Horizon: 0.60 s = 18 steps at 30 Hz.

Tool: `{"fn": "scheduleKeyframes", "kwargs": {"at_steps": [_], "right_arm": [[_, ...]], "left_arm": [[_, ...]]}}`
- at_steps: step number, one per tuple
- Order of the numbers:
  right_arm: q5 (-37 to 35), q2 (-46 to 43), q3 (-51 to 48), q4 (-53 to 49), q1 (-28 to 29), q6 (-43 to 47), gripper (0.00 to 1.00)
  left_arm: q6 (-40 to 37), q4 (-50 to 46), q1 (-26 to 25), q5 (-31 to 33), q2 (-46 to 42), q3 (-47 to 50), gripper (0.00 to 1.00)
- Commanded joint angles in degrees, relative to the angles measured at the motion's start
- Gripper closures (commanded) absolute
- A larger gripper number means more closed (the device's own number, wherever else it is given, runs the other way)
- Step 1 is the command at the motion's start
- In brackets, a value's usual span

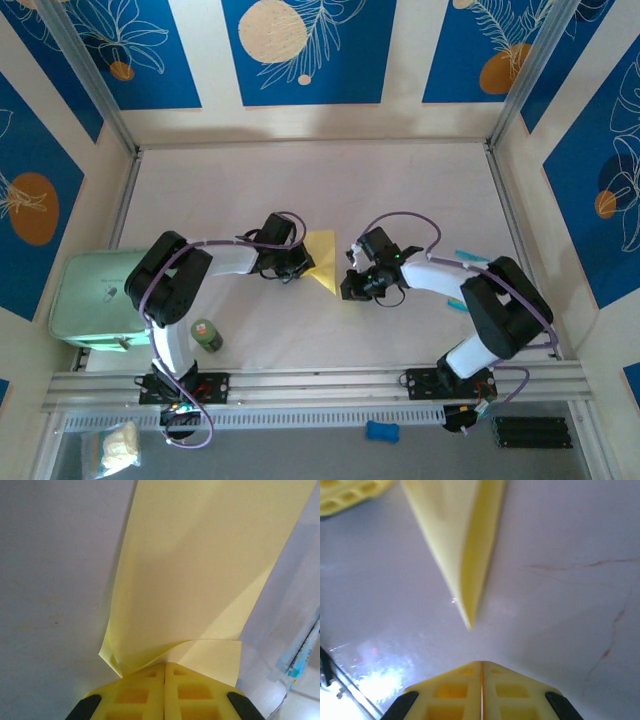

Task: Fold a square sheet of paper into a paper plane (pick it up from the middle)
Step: Third fold the triangle at the center of the table.

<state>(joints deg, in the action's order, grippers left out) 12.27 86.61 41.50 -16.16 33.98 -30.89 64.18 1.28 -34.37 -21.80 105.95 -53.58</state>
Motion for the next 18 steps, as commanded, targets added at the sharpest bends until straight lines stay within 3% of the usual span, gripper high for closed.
{"fn": "scheduleKeyframes", "kwargs": {"at_steps": [1, 18], "right_arm": [[1.14, -4.01, 0.86, -0.38, 0.65, 0.72, 0.9], [-6.93, 10.44, 14.7, -3.36, 5.75, -0.55, 0.94]], "left_arm": [[-0.9, -8.0, -0.08, 4.08, 3.12, 1.11, 0.92], [-0.64, -6.6, -0.22, 3.27, 3.03, 1.29, 0.92]]}}
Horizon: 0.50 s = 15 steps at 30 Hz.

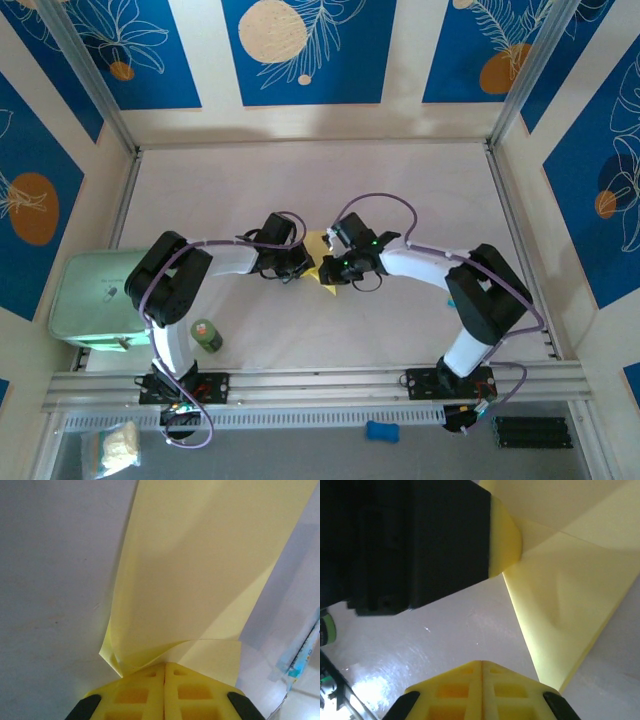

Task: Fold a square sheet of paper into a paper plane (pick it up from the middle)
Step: Third fold the triangle at the center of the table.

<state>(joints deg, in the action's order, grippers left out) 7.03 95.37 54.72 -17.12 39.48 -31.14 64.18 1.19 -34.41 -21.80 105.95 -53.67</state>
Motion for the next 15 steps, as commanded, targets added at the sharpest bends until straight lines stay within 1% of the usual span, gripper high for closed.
{"fn": "scheduleKeyframes", "kwargs": {"at_steps": [1, 15], "right_arm": [[-1.92, 2.37, 1.77, -2.55, 0.29, -0.33, 0.94], [-2.89, 6.36, 2.54, -3.31, -1.03, -1.84, 0.95]], "left_arm": [[-0.72, -6.48, -0.21, 3.22, 3.02, 1.37, 0.92], [-0.92, -6.36, -0.21, 2.51, 3.25, 1.03, 0.92]]}}
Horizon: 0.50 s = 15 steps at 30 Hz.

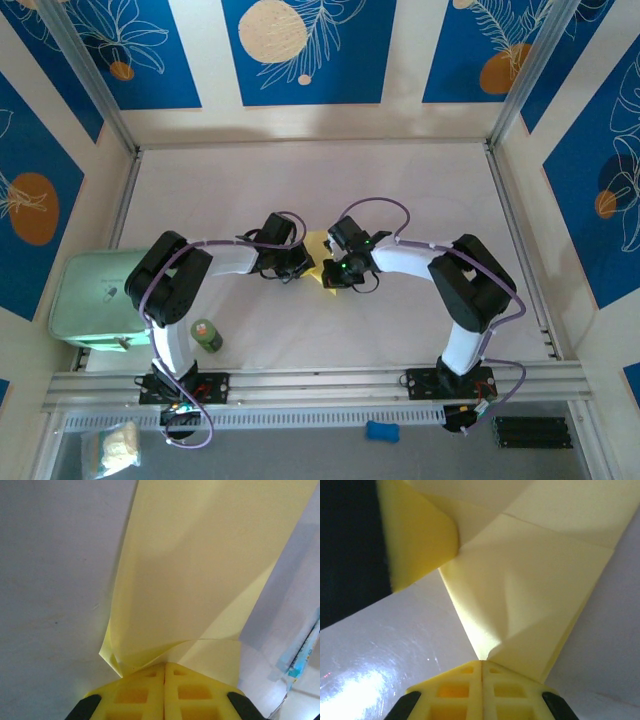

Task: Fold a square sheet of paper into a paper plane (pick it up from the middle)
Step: Third fold the triangle at the center of the table.

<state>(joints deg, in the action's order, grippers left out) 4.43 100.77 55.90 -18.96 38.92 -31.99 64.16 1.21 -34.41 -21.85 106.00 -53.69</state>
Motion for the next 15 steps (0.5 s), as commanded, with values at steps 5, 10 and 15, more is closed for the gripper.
{"fn": "scheduleKeyframes", "kwargs": {"at_steps": [5, 10, 15], "right_arm": [[0.03, 1.96, 0.91, -1.78, -0.86, -1.56, 0.95], [0.23, 2.67, 0.29, -2.65, -1.3, -2.2, 0.95], [0.6, 3.14, -0.18, -3.86, -1.91, -2.91, 0.96]], "left_arm": [[-2.99, -6.66, -0.11, 2.05, 2.58, -0.39, 0.91], [-6.9, -3.55, 0.27, 0.18, -0.14, -2.36, 0.85], [-11.44, 1.57, 0.55, -0.49, -5.14, -1.5, 0.8]]}}
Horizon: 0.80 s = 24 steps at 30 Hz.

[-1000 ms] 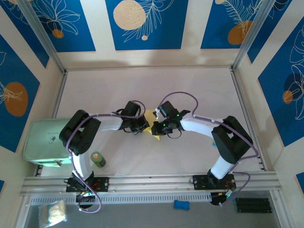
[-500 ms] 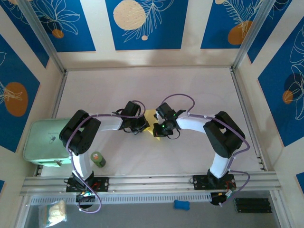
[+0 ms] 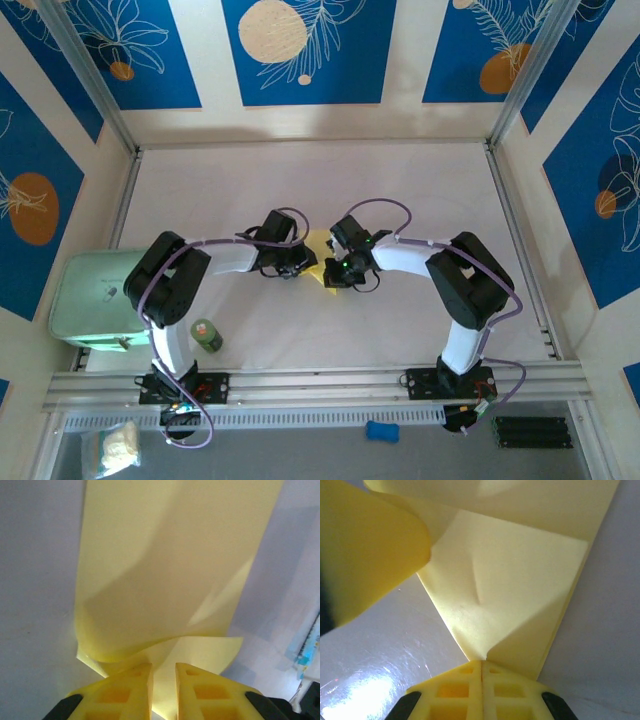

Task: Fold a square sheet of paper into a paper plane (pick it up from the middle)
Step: Third fold the triangle at the center of the table.

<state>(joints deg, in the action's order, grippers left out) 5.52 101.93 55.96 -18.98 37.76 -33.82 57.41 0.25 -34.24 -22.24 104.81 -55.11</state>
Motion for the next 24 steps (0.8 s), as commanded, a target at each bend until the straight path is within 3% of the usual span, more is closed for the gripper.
{"fn": "scheduleKeyframes", "kwargs": {"at_steps": [1, 10, 24], "right_arm": [[-0.5, 2.0, -0.22, -4.1, -0.82, -1.16, 0.96], [-0.26, 3.79, 1.08, -7.19, -1.19, -2.4, 0.97], [0.19, 3.98, 1.12, -7.56, -1.15, -2.56, 0.97]], "left_arm": [[-5.23, 3.27, 0.17, -0.08, -4.71, 0.46, 0.8], [-4.8, 8.35, -2.85, 0.08, -5.88, 6.18, 0.91], [-2.74, 12.37, -4.77, -2.23, -1.83, 7.12, 0.93]]}}
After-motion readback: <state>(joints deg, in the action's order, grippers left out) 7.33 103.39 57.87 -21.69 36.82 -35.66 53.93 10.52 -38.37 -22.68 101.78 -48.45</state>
